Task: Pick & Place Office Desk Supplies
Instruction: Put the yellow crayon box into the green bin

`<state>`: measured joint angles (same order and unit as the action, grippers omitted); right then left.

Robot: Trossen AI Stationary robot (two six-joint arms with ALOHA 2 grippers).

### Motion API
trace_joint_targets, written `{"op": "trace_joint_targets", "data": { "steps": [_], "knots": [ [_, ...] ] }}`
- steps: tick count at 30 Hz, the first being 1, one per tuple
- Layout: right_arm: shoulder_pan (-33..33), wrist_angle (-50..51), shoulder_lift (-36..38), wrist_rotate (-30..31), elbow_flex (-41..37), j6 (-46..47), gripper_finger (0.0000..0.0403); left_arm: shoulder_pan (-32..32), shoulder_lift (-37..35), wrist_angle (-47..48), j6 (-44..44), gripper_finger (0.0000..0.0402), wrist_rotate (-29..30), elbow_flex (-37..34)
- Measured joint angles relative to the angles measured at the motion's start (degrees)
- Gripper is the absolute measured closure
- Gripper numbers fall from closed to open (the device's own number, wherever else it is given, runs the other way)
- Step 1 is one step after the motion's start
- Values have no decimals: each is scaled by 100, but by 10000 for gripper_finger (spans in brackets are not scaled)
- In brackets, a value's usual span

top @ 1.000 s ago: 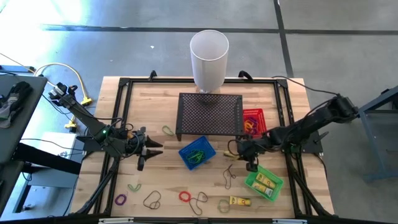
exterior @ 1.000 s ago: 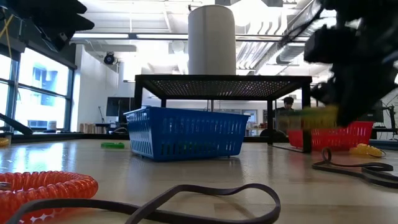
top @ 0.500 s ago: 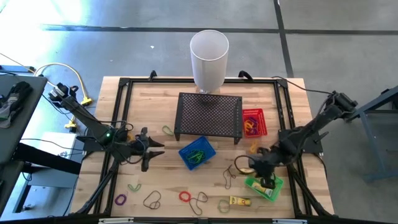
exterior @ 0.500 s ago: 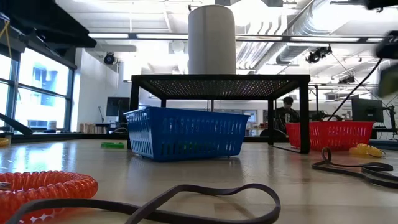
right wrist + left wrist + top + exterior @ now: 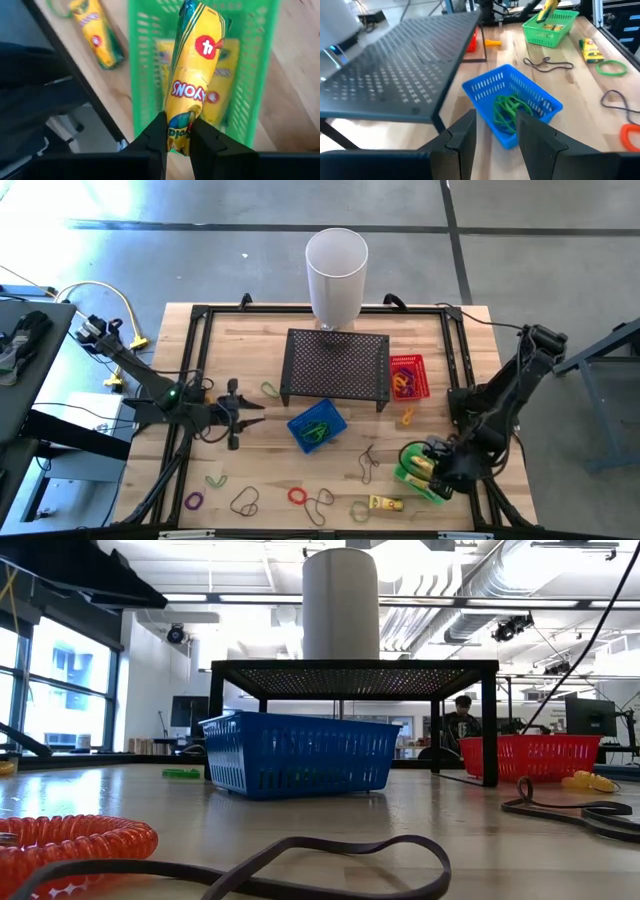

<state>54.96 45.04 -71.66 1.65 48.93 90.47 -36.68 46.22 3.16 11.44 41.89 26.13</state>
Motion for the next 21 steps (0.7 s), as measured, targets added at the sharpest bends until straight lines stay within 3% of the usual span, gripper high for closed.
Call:
{"op": "trace_joint_targets", "data": {
  "steps": [4,10,21],
  "knots": [
    [113,104,-2,143,-2,355,345,80,-191,-1,-118,270,-146,-1],
    [71,139,-2,217,-2,587,315,106,-375,0,-50,270,-982,-2],
    [-235,-136,-2,217,-2,843,219,-17,-403,97,149,270,-1454,-7]
  ]
}}
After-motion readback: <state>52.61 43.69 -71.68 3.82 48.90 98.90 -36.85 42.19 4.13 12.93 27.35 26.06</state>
